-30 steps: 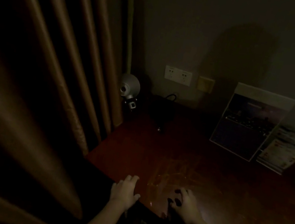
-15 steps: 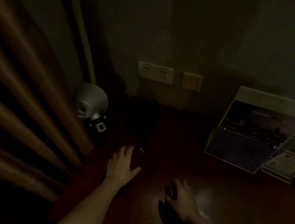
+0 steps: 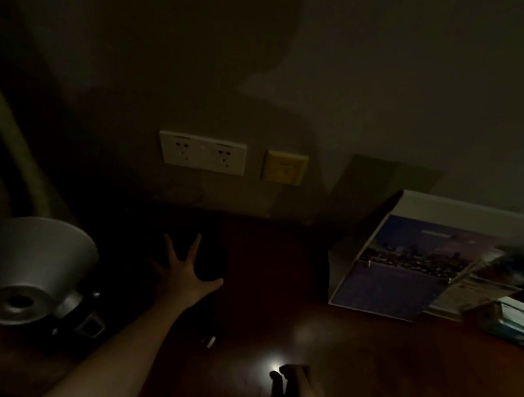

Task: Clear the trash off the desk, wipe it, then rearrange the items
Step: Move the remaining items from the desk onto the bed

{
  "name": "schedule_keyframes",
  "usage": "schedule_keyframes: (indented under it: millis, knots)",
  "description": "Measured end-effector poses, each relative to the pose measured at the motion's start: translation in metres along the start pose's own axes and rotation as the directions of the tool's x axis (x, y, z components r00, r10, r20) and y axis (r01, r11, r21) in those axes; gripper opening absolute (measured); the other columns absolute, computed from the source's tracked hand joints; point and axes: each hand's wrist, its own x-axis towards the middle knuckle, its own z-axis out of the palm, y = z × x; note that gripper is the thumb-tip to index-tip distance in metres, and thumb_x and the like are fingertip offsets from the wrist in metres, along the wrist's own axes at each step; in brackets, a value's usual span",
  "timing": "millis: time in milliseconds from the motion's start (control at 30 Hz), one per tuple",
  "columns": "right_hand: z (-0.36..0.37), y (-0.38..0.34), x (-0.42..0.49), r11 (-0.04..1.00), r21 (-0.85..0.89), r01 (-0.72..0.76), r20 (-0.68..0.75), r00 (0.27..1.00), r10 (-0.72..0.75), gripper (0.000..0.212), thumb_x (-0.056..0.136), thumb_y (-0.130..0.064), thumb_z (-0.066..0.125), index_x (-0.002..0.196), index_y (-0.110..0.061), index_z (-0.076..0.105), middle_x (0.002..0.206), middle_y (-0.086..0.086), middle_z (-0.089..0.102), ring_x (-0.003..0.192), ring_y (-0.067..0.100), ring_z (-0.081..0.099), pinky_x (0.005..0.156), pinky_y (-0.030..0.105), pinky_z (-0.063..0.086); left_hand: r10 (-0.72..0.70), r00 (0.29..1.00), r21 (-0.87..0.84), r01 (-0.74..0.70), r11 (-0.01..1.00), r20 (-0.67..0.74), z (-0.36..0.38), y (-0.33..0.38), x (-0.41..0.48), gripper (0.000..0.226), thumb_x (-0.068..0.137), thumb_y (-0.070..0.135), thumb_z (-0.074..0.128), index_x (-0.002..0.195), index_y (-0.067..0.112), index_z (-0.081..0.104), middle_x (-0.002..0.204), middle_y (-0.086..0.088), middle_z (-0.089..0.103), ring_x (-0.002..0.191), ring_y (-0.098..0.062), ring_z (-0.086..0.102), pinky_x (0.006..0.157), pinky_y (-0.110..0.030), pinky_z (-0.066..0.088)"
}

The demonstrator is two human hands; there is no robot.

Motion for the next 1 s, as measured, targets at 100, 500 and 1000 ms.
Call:
schedule_keyframes:
  millis: [100,500,1000]
  knots:
    - [0.003,-0.007,0.004,1.000,-0.029,0.008,0.008,1.000,-0.008,0.028,0.073,-0.037,0.063,0.100,-0.041,0.055,0.108,-0.014,0.046,0.096,0.006,0.052,0.077,0.005,0.037,0.010,0.989,0.013,-0.012,1.000,0.147,0.002,0.008,0.025,0.098,0.076,0.069,0.062,0.149,0.047,0.000,0.155,-0.003,-0.031,0.136,-0.052,-0.025,0.109,-0.068,0.017]
    - [-0.011,0.006,-0.021,0.996,0.045,-0.082,-0.033,0.996,0.084,0.051,0.061,-0.048,0.054,0.095,-0.081,0.035,0.109,-0.022,0.036,0.103,0.000,0.045,0.084,-0.005,0.027,-0.132,0.988,-0.029,0.135,0.990,0.084,0.000,0.002,0.053,0.117,0.069,0.058,0.076,0.151,0.038,-0.005,0.157,-0.003,-0.023,0.141,-0.048,-0.012,0.112,-0.063,0.021]
    - [0.010,0.015,-0.041,0.982,0.127,-0.137,-0.135,0.979,0.154,0.060,0.058,-0.057,0.049,0.099,-0.083,0.014,0.106,-0.024,0.031,0.107,0.010,0.043,0.086,0.003,0.025,-0.168,0.951,0.133,0.138,0.982,0.258,-0.006,-0.010,0.084,0.148,0.053,0.054,0.087,0.149,0.027,-0.023,0.155,-0.019,-0.024,0.143,-0.045,-0.009,0.116,-0.057,0.013]
